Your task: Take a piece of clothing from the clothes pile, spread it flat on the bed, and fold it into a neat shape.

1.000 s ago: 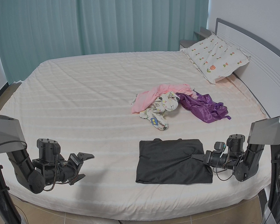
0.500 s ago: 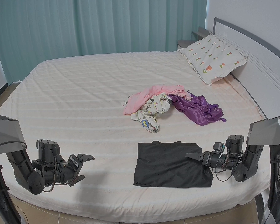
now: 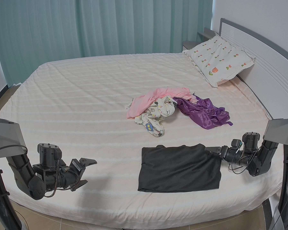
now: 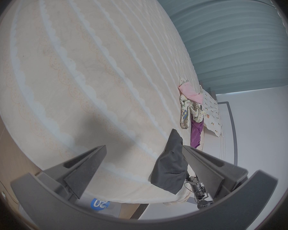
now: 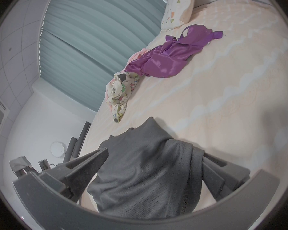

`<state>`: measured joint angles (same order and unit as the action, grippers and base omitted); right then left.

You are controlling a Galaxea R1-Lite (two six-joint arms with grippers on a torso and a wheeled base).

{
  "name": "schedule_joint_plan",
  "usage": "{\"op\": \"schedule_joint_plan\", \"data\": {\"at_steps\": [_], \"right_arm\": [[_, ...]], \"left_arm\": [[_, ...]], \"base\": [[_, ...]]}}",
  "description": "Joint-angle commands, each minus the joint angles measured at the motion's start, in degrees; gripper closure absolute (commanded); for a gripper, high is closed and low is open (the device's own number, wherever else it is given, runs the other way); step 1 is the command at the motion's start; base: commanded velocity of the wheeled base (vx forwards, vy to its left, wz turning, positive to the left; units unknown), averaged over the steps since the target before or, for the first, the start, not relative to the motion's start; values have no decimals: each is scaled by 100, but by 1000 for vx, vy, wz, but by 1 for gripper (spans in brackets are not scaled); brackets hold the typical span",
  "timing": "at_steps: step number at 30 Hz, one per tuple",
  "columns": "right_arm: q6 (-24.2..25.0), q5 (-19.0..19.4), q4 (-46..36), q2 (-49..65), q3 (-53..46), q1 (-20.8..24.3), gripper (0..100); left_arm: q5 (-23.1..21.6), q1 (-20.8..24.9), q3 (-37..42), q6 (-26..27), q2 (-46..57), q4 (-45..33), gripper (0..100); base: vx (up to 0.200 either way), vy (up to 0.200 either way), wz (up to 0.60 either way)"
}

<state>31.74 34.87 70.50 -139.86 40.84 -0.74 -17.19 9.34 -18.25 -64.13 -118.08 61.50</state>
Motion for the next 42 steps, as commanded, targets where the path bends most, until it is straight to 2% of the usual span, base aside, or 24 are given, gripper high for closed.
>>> {"op": "schedule_joint_plan", "data": {"at_steps": [1,3,11,12,21,25,27,32,33,36,42], "right_arm": [[341,55,-194,-6,276,-172,0],[499,64,-203,-6,293,-154,0],[499,91,-221,205,117,-93,0],[499,91,-230,231,100,-93,100],[148,82,-1398,829,-15,189,100],[-10,38,-1460,811,-94,101,100],[-98,29,-1460,768,-278,-110,100],[-89,-24,-1319,539,-225,-339,100],[-89,-24,-1319,539,-225,-339,0],[-72,-226,-871,275,-269,-339,0],[-81,-656,-871,416,-419,-356,0]], "left_arm": [[5,-2,-3,6,-22,2,0],[14,-2,-3,6,-22,2,0],[14,-2,-3,6,-31,2,0],[14,-2,-3,6,-31,2,0],[14,-2,-30,6,-31,2,0],[14,-2,-21,6,-31,2,0],[14,-2,-30,6,-31,2,0],[14,-2,-30,6,-31,2,0],[14,-2,-30,6,-31,2,0],[14,-2,-21,6,-31,2,0],[14,-2,-30,6,-31,2,0]], "base": [[0,0,0],[0,0,0],[0,0,0],[0,0,0],[0,0,0],[0,0,0],[0,0,0],[0,0,0],[0,0,0],[0,0,0],[0,0,0]]}}
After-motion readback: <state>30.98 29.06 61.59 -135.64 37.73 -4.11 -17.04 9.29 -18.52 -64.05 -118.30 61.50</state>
